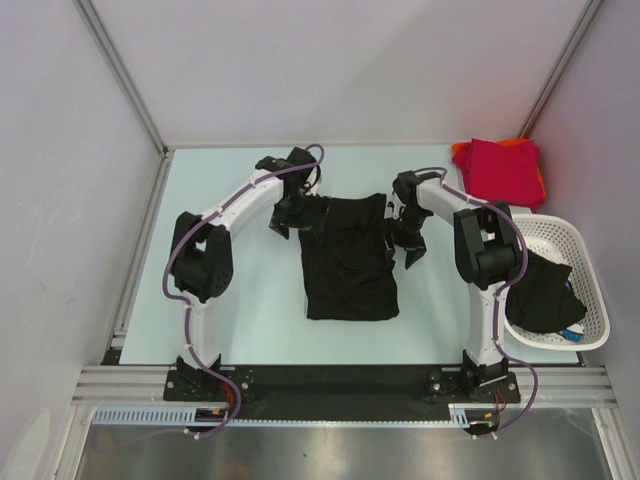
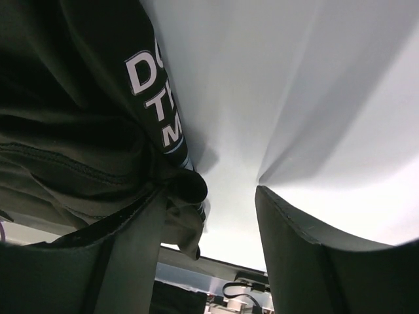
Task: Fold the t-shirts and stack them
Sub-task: Fold the folded rectangular tshirt in 1/3 of the way
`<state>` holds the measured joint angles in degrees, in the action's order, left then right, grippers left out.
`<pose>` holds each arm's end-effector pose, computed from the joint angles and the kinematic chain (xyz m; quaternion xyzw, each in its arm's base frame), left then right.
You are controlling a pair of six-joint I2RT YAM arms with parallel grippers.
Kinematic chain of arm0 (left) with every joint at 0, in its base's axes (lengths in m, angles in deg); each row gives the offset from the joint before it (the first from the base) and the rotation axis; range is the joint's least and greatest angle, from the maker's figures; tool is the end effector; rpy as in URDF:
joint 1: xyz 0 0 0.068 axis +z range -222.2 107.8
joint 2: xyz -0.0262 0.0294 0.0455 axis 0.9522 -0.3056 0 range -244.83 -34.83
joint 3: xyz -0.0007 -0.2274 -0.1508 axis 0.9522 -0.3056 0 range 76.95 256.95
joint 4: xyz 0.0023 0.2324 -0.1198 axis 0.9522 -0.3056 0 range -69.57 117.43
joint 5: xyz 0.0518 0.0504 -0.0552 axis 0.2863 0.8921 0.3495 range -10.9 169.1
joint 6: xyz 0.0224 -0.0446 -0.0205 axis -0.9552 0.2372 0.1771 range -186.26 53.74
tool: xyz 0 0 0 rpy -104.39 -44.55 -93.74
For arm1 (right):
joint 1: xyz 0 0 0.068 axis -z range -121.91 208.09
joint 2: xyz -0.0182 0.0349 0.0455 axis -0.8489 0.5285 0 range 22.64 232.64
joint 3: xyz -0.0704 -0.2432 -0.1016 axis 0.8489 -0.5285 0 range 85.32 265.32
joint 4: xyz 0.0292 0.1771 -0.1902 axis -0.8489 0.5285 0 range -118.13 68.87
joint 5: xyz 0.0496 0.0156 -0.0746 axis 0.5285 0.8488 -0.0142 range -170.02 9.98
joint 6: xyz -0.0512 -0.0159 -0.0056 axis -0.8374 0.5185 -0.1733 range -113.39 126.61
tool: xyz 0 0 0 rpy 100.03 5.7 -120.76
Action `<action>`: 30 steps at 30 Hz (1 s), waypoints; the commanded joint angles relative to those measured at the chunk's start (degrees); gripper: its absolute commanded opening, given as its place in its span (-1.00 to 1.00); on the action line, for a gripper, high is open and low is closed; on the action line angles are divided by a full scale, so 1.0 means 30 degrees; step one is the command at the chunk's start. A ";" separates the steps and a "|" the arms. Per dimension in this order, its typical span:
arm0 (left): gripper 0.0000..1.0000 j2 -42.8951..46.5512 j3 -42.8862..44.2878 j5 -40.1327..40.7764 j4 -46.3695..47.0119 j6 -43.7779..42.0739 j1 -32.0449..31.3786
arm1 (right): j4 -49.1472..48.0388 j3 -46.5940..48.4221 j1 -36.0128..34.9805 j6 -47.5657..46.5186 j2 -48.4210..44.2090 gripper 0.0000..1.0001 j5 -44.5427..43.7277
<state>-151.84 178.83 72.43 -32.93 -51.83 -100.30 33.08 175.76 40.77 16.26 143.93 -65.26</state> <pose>0.3681 -0.2011 0.2368 0.1251 0.9824 -0.0996 0.0966 0.3738 0.1262 0.1565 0.0641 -0.9895 -0.1207 0.0473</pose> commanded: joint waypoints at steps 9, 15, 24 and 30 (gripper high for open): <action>0.99 0.0068 0.0023 -0.0001 -0.0037 -0.0506 0.0020 | -0.0892 0.0236 -0.0115 0.0299 -0.0207 -1.00 0.0645; 0.99 0.0097 -0.0066 0.0233 -0.0096 -0.0477 -0.0009 | -0.0570 0.1083 -0.0115 0.0299 -0.0821 -1.00 0.0206; 0.99 -0.0254 0.0256 0.0468 -0.0212 -0.0300 -0.0009 | -0.1124 0.2287 -0.0086 0.0122 -0.2577 -1.00 -0.0349; 0.99 -0.0371 0.0374 0.0614 -0.0300 -0.0096 -0.0009 | -0.1886 0.2317 -0.0056 0.0006 -0.2495 -1.00 -0.0263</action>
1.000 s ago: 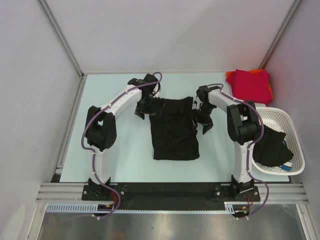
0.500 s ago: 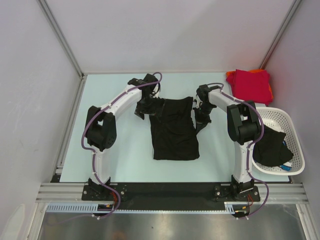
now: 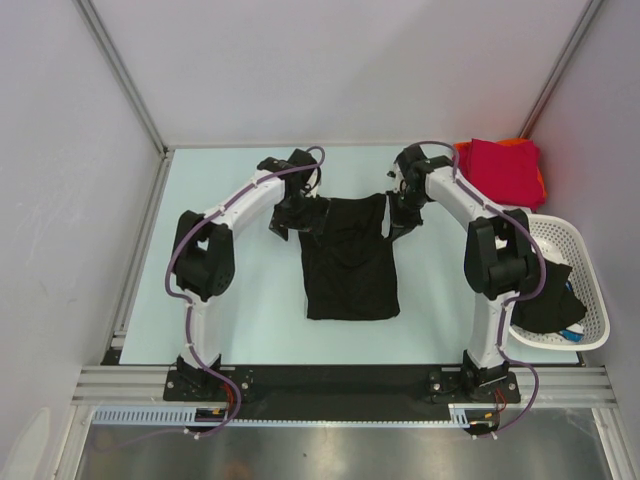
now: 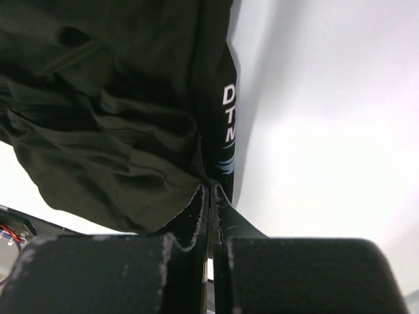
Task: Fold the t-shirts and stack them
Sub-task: Fold the folded rectangular tshirt in 1/3 of the way
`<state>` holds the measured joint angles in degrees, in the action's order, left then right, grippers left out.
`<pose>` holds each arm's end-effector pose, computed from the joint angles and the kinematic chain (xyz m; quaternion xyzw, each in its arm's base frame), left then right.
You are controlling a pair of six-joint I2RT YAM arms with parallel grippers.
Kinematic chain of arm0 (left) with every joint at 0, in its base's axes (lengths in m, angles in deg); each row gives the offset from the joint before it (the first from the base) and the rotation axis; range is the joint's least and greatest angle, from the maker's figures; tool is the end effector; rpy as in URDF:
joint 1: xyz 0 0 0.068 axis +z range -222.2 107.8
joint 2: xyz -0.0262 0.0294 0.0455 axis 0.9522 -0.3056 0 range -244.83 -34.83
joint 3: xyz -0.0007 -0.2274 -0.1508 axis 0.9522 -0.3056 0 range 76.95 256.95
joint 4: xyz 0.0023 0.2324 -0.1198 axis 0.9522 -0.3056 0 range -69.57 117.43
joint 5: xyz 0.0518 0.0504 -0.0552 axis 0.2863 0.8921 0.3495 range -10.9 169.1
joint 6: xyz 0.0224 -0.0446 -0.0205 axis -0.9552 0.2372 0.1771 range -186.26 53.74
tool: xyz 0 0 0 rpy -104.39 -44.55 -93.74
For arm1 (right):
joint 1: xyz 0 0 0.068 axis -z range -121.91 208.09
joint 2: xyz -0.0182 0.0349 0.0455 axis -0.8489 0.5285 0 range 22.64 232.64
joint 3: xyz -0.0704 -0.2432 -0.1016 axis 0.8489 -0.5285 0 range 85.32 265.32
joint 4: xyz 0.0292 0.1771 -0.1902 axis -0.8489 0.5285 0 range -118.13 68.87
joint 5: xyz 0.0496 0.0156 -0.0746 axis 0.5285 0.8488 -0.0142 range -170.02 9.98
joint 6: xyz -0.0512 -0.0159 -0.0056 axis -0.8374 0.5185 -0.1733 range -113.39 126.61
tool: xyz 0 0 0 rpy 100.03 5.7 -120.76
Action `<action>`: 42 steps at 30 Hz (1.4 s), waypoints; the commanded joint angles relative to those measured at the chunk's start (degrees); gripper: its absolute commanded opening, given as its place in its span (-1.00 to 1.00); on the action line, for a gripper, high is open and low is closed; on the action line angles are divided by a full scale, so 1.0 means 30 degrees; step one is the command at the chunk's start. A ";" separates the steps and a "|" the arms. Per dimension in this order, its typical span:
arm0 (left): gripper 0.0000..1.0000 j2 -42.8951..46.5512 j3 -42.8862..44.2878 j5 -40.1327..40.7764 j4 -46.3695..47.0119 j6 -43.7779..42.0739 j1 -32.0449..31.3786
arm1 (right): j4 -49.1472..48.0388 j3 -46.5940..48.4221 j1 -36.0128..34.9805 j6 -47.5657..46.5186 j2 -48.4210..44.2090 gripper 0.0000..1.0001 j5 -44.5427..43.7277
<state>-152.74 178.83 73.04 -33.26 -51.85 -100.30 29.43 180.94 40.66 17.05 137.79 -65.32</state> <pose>0.3694 -0.2014 0.2303 0.1242 0.9841 -0.0909 0.0886 0.3861 0.1308 0.2214 -0.0745 0.9828 0.1502 0.0776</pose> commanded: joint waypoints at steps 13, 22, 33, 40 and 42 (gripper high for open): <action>0.99 -0.0102 0.0696 0.0616 -0.0455 0.0321 -0.0009 | -0.1724 0.1556 -0.0458 -0.0140 0.3098 -0.82 -0.0212; 0.99 0.1038 -0.0263 -0.0320 0.0302 0.0672 0.0136 | -0.1404 0.1883 -0.0139 0.0416 0.0703 0.09 -0.2525; 0.99 0.5257 -0.8470 -0.6265 0.5608 0.2871 0.2451 | -0.2722 -0.5704 0.2880 0.1120 -0.4781 0.11 0.2596; 0.99 0.7190 -1.3208 -0.8668 0.8359 0.4157 0.2364 | -0.3277 -0.9250 0.2998 0.1793 -0.5483 0.09 0.6582; 0.99 0.7923 -1.4503 -0.9255 0.9790 0.5124 0.2276 | -0.3833 -1.0534 0.2998 0.2145 -0.5805 0.05 0.7812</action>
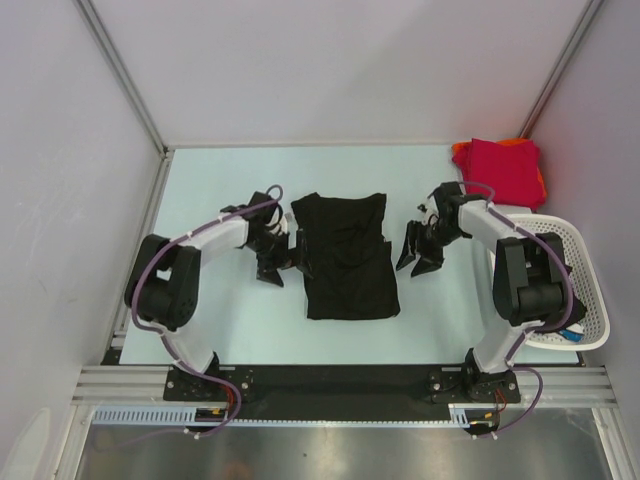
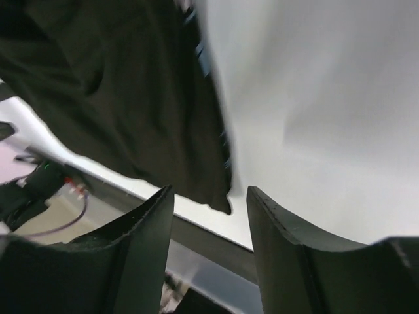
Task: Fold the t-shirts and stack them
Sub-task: Fold the folded rectangular tshirt in 1/3 of the way, then grab one side of the 2/3 rectangular tshirt with both arms
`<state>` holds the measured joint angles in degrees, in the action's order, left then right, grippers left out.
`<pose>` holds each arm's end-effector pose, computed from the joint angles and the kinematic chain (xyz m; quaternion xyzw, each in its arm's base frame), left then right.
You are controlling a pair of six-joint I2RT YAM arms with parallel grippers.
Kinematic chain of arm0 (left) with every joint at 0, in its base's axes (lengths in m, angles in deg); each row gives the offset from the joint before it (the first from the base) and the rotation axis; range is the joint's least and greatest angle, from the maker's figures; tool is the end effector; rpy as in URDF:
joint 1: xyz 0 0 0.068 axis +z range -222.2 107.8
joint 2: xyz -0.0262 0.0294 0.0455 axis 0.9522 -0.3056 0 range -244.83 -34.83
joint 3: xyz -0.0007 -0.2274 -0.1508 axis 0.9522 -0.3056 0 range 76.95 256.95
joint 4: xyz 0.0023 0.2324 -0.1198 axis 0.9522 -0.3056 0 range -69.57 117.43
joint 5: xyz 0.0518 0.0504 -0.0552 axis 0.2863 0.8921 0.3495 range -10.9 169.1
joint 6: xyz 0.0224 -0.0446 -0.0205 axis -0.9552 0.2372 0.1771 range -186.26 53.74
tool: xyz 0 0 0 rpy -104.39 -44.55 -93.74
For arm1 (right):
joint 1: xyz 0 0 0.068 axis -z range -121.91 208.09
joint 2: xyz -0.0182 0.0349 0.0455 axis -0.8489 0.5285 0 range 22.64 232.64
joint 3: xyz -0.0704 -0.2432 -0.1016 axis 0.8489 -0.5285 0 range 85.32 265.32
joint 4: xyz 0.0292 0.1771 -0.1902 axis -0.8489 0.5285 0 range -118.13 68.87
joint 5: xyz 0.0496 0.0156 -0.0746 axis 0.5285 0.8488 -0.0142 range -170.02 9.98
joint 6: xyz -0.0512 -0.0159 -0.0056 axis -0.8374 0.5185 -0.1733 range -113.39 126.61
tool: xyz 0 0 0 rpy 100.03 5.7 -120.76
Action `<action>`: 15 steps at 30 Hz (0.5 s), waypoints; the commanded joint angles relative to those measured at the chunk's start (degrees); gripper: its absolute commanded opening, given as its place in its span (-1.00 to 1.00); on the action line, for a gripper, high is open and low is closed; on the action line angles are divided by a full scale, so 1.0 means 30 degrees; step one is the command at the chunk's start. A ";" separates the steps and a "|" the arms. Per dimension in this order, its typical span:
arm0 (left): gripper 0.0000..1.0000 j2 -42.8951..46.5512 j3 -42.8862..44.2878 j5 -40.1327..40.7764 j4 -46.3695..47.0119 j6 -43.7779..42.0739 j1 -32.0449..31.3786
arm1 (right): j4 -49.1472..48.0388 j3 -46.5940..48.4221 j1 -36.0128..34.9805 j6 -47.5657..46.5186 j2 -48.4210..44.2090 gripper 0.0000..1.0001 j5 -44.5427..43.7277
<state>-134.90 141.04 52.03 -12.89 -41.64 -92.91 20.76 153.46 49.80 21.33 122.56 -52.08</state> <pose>0.2980 -0.1299 0.1754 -0.0051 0.9657 -0.2592 0.0175 0.3168 0.0631 0.1914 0.0346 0.9668 0.2515 0.0293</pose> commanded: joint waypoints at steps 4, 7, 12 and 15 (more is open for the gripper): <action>0.99 0.3296 -0.5217 -0.3073 0.5376 0.3680 -0.0800 | -0.1792 -0.3778 0.0011 0.1011 -0.2190 0.04 0.3751; 0.99 0.3796 -0.6422 -0.2990 0.6756 0.4447 -0.1941 | -0.1763 -0.5333 -0.0018 0.0806 -0.3187 0.04 0.3987; 0.99 0.2978 -0.6863 -0.2081 0.8159 0.5589 -0.4196 | -0.1267 -0.6013 -0.0018 0.0690 -0.4829 0.05 0.3226; 0.99 0.2188 -0.6456 -0.1701 0.8662 0.6206 -0.4871 | -0.0855 -0.6306 -0.0018 0.0776 -0.4859 0.04 0.2902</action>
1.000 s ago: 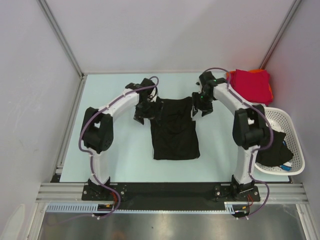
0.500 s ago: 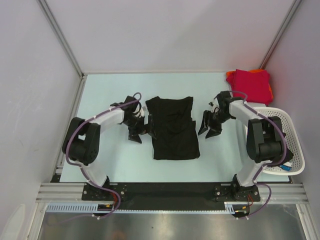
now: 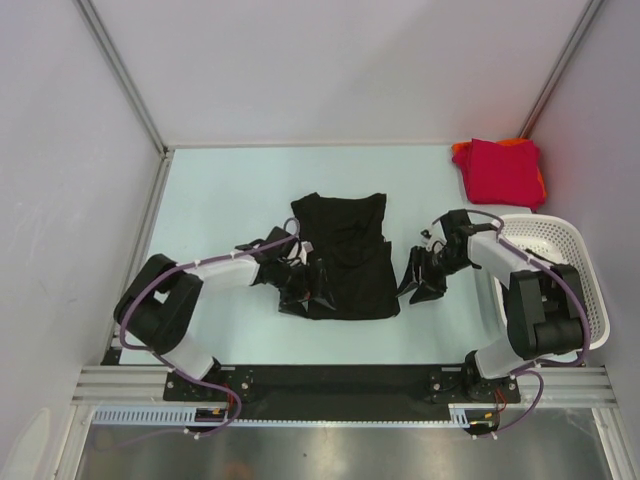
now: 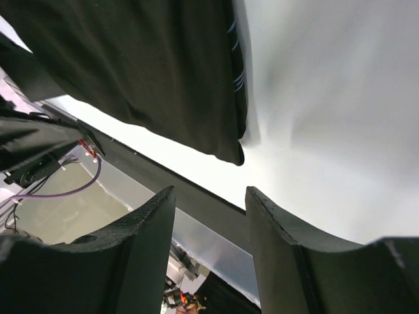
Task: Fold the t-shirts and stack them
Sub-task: Grab one side of the 2/3 rectangular tshirt with both arms
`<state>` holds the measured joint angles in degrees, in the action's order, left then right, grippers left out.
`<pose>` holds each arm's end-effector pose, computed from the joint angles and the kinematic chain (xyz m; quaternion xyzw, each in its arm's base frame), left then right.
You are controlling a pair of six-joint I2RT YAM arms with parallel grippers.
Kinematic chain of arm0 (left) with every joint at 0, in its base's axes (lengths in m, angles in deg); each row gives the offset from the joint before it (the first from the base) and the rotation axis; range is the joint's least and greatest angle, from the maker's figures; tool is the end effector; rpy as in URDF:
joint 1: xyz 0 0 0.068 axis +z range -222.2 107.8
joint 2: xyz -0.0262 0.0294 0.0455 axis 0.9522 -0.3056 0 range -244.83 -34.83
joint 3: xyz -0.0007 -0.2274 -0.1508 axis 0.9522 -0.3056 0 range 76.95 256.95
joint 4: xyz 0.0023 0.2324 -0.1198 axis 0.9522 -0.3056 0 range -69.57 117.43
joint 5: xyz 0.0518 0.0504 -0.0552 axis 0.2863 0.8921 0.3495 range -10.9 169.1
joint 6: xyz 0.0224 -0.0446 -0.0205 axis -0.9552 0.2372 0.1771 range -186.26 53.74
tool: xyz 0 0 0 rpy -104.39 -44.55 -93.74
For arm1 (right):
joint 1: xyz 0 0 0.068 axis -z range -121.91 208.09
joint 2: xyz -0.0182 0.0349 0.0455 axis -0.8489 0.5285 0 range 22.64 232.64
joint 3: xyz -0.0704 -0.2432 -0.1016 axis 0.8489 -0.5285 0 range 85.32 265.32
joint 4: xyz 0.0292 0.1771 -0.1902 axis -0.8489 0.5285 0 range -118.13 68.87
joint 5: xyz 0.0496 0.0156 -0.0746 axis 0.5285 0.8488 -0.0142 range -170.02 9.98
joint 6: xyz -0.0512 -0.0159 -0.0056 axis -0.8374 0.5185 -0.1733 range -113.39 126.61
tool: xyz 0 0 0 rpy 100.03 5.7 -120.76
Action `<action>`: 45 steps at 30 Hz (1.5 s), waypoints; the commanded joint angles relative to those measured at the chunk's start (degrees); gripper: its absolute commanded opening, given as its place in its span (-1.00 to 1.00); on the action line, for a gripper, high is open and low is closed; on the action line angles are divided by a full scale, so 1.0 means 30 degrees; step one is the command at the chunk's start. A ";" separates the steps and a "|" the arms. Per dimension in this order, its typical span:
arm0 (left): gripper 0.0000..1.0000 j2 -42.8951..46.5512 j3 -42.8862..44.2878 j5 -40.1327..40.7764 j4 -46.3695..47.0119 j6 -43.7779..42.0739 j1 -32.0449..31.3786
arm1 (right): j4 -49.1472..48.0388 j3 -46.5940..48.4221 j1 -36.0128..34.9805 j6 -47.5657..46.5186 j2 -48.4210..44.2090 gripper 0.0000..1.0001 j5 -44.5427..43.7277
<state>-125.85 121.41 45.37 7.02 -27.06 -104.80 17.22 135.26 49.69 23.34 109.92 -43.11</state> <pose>0.2230 -0.1660 0.1455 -0.0038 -0.9395 0.3424 0.0119 0.2460 0.0580 0.1746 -0.0486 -0.9456 -0.3215 0.0097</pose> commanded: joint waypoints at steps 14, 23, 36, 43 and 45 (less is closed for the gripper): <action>0.99 -0.3058 0.2198 0.1665 0.0359 0.0850 -0.1731 | -0.0845 -0.0355 -0.0596 0.1570 0.1722 -0.02 -0.2282; 0.98 -0.3028 0.2638 0.2600 -0.1604 0.0293 -0.1731 | -0.3247 -0.0415 -0.1328 0.2274 0.3598 -0.05 -0.0732; 0.63 -0.2940 0.2579 0.3160 -0.2515 0.0146 -0.1702 | -0.3369 0.1080 -0.2648 0.2218 0.6118 -0.49 -0.0260; -1.00 -0.2942 0.3312 0.4036 -0.4416 0.0116 -0.1702 | -0.0967 0.1840 -0.2619 0.1601 0.4980 -1.00 -0.1812; -0.99 -0.2445 0.3487 0.4183 -0.4740 0.0117 -0.1731 | 0.0058 0.2221 -0.2619 0.1454 0.3868 -1.00 -0.2251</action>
<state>-135.12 130.44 53.04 -1.26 -25.34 -109.74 11.42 138.99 41.80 29.77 126.75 -43.53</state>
